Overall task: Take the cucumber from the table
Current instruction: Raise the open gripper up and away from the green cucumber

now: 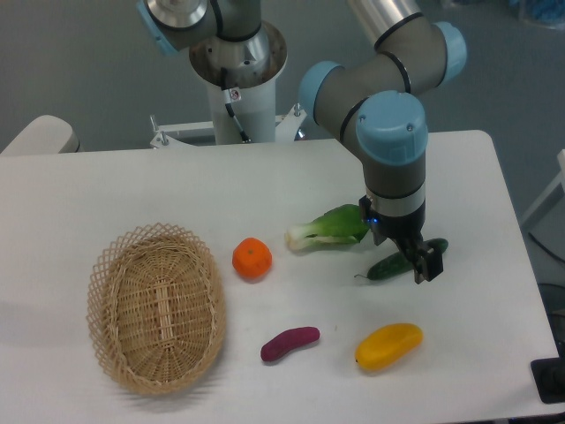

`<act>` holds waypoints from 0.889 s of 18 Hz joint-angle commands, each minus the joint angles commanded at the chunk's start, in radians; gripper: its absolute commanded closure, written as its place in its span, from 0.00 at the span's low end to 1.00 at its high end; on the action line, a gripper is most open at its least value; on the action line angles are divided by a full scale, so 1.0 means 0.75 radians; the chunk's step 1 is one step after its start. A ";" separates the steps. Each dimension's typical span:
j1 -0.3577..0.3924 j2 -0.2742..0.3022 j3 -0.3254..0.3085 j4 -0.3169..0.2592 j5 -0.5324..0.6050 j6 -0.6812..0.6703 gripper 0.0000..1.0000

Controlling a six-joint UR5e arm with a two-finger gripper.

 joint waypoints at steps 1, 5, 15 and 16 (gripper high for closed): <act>0.000 -0.002 -0.002 0.004 0.000 0.000 0.00; 0.006 -0.006 0.000 0.010 -0.014 0.000 0.00; 0.053 -0.033 0.008 0.025 -0.008 0.053 0.00; 0.063 -0.045 0.014 0.021 -0.004 0.102 0.00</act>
